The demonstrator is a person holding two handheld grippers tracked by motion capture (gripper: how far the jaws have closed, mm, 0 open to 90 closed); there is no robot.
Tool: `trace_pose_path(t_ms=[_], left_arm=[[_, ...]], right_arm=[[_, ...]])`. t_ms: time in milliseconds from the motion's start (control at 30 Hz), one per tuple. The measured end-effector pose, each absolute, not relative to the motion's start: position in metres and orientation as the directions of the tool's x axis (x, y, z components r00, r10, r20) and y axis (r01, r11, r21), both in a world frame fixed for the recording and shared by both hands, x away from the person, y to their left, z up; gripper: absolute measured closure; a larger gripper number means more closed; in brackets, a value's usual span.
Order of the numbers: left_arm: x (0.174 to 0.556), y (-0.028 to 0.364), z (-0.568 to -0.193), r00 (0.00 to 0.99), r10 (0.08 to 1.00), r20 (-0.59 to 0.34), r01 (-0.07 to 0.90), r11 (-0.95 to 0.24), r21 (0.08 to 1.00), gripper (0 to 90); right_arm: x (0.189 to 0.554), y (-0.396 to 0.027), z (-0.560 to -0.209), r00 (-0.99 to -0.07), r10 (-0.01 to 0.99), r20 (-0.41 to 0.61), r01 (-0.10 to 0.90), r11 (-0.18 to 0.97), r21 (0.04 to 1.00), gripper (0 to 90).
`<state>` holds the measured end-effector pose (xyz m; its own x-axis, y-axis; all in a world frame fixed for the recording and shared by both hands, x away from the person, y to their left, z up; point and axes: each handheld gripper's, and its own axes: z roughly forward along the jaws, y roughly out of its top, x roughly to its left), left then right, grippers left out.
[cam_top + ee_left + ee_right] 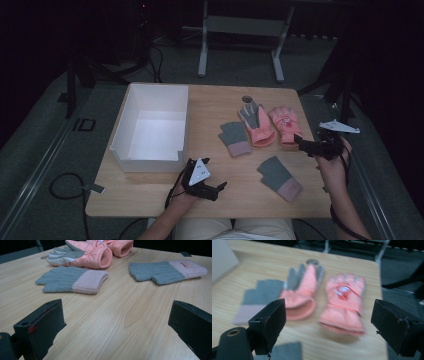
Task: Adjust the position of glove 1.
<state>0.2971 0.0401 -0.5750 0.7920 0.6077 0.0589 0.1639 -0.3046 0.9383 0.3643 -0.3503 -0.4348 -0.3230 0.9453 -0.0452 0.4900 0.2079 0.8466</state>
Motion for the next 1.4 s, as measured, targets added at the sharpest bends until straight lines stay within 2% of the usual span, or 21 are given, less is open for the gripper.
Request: trace_pose_path(t_ms=[333, 567, 700, 900, 967, 1133, 1300, 1333, 1400], left_arm=[[0.297, 0.04, -0.575, 0.788, 0.613, 0.061, 0.164, -0.304, 0.938, 0.0], [0.297, 0.04, -0.575, 0.786, 0.616, 0.062, 0.165, -0.305, 0.938, 0.0], [0.297, 0.04, -0.575, 0.785, 0.616, 0.063, 0.164, -0.305, 0.938, 0.0], [0.297, 0.04, -0.575, 0.787, 0.614, 0.062, 0.165, -0.305, 0.938, 0.1], [0.297, 0.04, -0.575, 0.787, 0.613, 0.061, 0.164, -0.304, 0.938, 0.0], [0.297, 0.04, -0.575, 0.789, 0.612, 0.06, 0.164, -0.304, 0.938, 0.1], [0.297, 0.04, -0.575, 0.79, 0.61, 0.062, 0.162, -0.305, 0.938, 0.0], [0.296, 0.039, -0.575, 0.79, 0.61, 0.061, 0.162, -0.304, 0.939, 0.0], [0.297, 0.04, -0.575, 0.79, 0.61, 0.059, 0.163, -0.303, 0.939, 0.0]], right_arm=[[0.377, -0.316, -0.426, -0.401, 0.916, -0.005, 0.499, 0.223, 0.838, 13.1], [0.382, -0.296, -0.425, -0.443, 0.897, -0.014, 0.492, 0.256, 0.832, 15.5], [0.386, -0.281, -0.427, -0.474, 0.881, -0.016, 0.477, 0.272, 0.836, 21.5], [0.389, -0.266, -0.429, -0.51, 0.86, -0.024, 0.463, 0.297, 0.835, 24.8], [0.395, -0.252, -0.435, -0.538, 0.842, -0.037, 0.454, 0.327, 0.829, 29.2], [0.402, -0.236, -0.445, -0.579, 0.813, -0.067, 0.444, 0.383, 0.81, 33.7], [0.408, -0.229, -0.453, -0.59, 0.805, -0.06, 0.457, 0.394, 0.798, 36.4], [0.414, -0.222, -0.461, -0.596, 0.801, -0.06, 0.465, 0.405, 0.787, 40.5], [0.419, -0.218, -0.466, -0.604, 0.795, -0.055, 0.475, 0.415, 0.776, 43.0]])
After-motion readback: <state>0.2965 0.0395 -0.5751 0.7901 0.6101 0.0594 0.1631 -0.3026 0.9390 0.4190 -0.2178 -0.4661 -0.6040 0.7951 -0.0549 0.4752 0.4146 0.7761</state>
